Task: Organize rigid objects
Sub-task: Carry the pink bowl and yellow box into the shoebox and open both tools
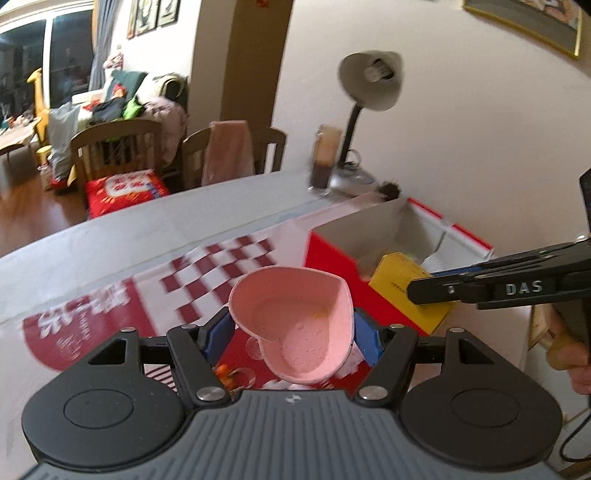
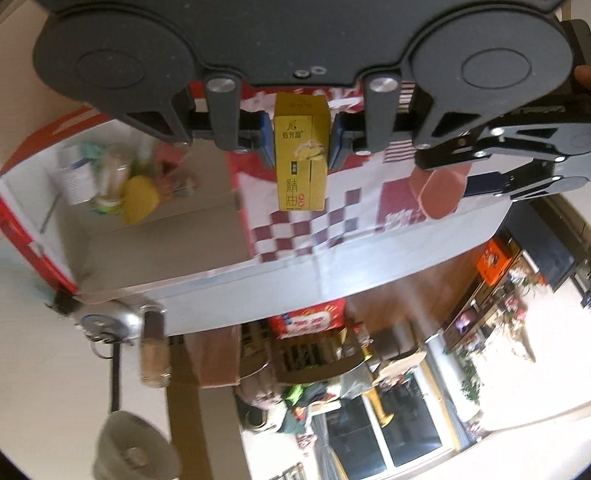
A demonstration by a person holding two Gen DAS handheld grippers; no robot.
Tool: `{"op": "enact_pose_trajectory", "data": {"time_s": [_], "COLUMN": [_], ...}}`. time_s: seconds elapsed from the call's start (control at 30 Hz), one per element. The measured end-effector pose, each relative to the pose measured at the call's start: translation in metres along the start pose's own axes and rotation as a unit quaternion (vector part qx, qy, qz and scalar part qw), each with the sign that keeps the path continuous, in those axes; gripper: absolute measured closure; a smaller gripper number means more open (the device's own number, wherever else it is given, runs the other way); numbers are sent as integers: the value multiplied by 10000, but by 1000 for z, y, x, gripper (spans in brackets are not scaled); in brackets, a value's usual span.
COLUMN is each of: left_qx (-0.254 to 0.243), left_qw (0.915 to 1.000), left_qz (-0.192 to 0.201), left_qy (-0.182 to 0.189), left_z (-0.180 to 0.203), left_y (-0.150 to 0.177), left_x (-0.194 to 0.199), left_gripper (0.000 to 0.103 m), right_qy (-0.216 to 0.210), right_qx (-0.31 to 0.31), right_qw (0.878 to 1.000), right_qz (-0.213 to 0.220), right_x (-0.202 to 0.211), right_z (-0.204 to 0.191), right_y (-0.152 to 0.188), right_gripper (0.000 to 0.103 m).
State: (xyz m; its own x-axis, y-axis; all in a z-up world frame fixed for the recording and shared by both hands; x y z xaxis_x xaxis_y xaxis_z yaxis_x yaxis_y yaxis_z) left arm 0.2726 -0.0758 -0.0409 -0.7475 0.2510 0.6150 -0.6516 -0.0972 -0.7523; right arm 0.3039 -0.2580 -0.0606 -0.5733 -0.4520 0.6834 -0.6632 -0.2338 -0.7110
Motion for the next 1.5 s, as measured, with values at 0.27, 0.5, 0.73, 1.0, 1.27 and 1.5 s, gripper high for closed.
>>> {"op": "enact_pose_trajectory", "data": {"time_s": [0.27,0.5,0.73,1.0,1.27,1.5], "left_qx": [-276,-514,-644,-922,-931,-930], "left_qw": [9994,9978,9962,9926,9867,9806], "left_qz": [0,-261,-529,-756,-1255,-1633], "left_qy": [230,318,238,-222,-442,-551], "left_z": [58,104,133,141,137,135], "left_y": [-25,-34,-39,-51,-53,-48], "left_x": [-28,-67,-117,-184,-236,-262], "left_gripper": [34,34,34,34,34,34], "right_qy": [368,681,867,923,853,842], "right_qx": [-174,-413,-429,-387,-257,95], "right_qw": [9989,9966,9953,9948,9950,9946], "right_qz": [231,221,15,-187,-446,-597], "right_x": [16,15,-4,-27,-55,-72], "right_z": [71,136,179,205,212,205], "right_y": [-14,-17,-10,-8,-3,-6], "right_gripper": [74,74,74,74,74,74]}}
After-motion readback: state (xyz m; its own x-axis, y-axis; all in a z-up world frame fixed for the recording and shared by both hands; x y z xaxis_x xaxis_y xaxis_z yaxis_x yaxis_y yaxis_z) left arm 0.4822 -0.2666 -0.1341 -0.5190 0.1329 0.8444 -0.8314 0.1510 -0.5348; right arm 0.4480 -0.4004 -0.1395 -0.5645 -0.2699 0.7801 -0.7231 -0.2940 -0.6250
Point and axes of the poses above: each gripper's, at about its wrist camera, not at the fingertips, and x roughly against the way its jaws point, z to its right, y to its underside, the point moved 3 cm from there along -x, roughly the way its jaws point, and after that the axes turned 5 degrees about x, right-handed, at the moved point
